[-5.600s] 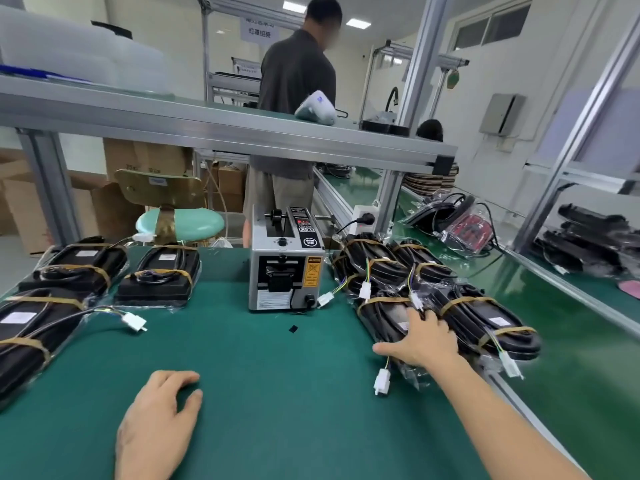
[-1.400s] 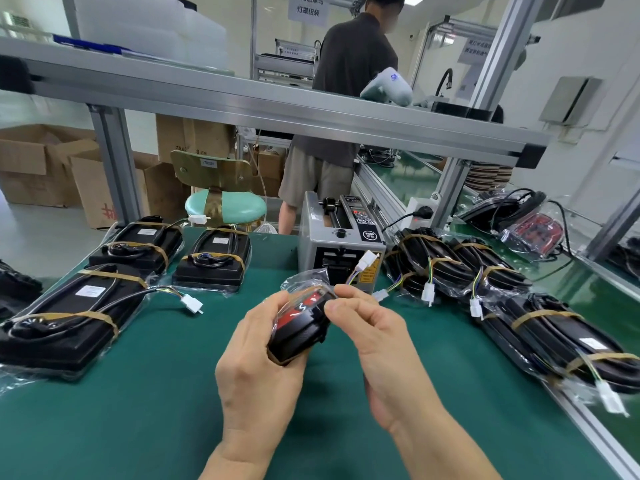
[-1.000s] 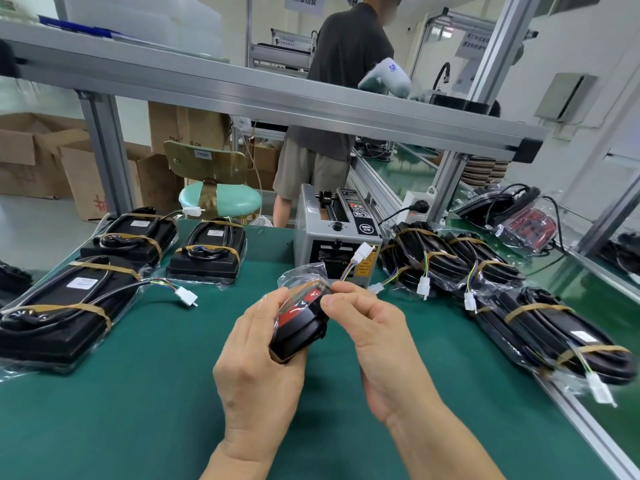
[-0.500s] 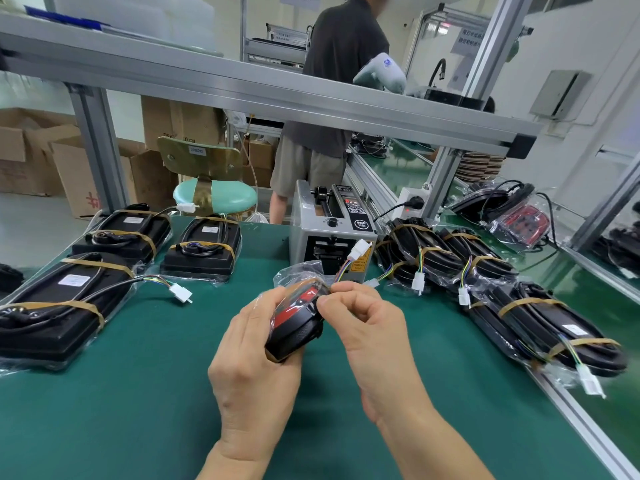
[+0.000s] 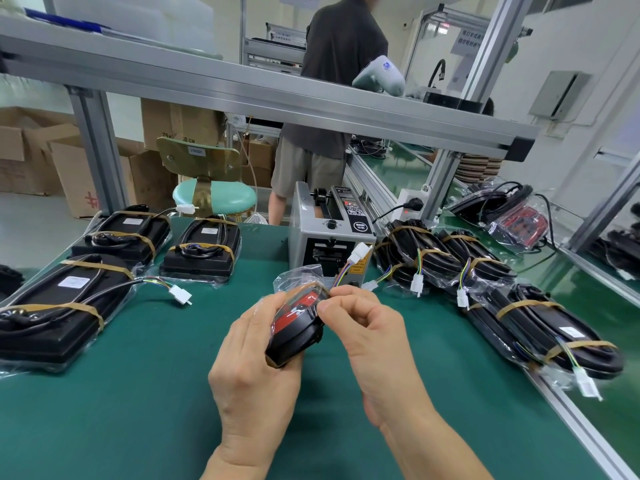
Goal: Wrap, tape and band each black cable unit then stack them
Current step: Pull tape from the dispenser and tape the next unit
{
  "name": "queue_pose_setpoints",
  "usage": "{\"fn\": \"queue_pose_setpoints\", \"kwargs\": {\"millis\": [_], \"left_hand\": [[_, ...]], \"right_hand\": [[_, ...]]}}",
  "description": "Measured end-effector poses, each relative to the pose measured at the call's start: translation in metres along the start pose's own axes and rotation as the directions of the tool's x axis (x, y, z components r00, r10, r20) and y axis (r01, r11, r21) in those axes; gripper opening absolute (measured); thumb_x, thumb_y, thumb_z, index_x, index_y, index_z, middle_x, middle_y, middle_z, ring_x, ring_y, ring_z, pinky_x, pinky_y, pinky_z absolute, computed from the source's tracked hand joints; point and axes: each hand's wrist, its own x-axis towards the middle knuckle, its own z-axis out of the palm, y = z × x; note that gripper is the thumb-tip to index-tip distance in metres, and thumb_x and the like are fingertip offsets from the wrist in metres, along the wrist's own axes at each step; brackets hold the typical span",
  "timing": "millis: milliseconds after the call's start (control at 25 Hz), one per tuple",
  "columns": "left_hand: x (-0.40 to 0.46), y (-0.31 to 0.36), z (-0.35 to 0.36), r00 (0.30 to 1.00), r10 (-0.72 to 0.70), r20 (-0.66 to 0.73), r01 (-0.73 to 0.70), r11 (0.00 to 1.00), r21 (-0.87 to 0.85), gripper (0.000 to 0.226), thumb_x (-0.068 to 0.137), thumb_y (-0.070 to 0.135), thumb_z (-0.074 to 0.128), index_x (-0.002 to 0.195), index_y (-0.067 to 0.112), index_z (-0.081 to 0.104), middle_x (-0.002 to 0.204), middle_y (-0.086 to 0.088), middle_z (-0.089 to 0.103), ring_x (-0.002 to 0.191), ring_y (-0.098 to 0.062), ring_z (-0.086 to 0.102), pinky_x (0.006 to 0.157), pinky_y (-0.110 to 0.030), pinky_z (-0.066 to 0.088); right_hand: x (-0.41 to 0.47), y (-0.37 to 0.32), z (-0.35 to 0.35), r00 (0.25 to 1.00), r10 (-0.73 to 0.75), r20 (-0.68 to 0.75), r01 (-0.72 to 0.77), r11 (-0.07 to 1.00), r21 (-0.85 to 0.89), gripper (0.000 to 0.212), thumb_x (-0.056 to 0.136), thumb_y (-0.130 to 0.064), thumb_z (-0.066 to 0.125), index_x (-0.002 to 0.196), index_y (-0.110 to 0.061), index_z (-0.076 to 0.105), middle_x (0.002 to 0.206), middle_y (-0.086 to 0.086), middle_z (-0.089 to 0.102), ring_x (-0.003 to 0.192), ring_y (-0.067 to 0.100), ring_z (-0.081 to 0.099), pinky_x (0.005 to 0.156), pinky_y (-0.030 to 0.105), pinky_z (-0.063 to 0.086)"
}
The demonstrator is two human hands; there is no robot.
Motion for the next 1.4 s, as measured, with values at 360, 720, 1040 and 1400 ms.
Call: {"fn": "queue_pose_setpoints", "kwargs": {"millis": [360,720,1040,1400], "left_hand": [[0.001,-0.0005,-0.0004,1.0,-0.011,-0.003,0.011,1.0,-0.022,0.056,0.06,0.001,0.087,0.111,0.012,0.067,0.104,0.001,0.068,0.092,-0.021,0.066,0.075,-0.041,0.054],[0.0006,0.0004,0.0001,1.0,-0.028,0.001,0.028,0.999,-0.03,0.055,0.06,0.003,0.087,0.111,0.01,0.067,0.103,-0.002,0.068,0.092,-0.026,0.067,0.074,-0.044,0.055],[0.0,0.0025,-0.0008,0.999,-0.038,0.004,0.038,0.999,-0.03,0.056,0.059,0.001,0.087,0.11,0.012,0.068,0.103,-0.001,0.068,0.091,-0.025,0.066,0.073,-0.042,0.054],[0.0003,0.004,-0.0011,1.0,-0.03,0.004,0.03,0.998,-0.046,0.055,0.059,-0.002,0.086,0.11,0.01,0.068,0.103,-0.001,0.068,0.091,-0.024,0.067,0.074,-0.043,0.055]], "right_hand": [[0.0022,-0.004,-0.0028,0.998,0.015,0.065,-0.013,0.999,-0.036,0.021,0.079,-0.013,0.071,0.058,-0.018,0.069,0.101,-0.008,0.061,0.089,-0.006,0.058,0.077,0.005,0.041],[0.0003,0.0,0.0031,0.999,-0.025,-0.021,0.024,0.998,-0.057,0.025,0.077,-0.013,0.07,0.054,-0.022,0.069,0.094,-0.015,0.061,0.085,-0.001,0.058,0.077,0.015,0.041],[0.0008,0.0027,0.0047,0.997,-0.047,-0.055,0.043,0.997,-0.066,0.023,0.076,-0.012,0.072,0.055,-0.022,0.07,0.088,-0.019,0.062,0.085,-0.001,0.058,0.078,0.019,0.04],[-0.0003,0.0058,0.0042,0.993,-0.057,-0.101,0.04,0.986,-0.162,0.014,0.072,-0.012,0.073,0.061,-0.02,0.072,0.095,-0.013,0.062,0.09,0.005,0.06,0.086,0.025,0.045]]}}
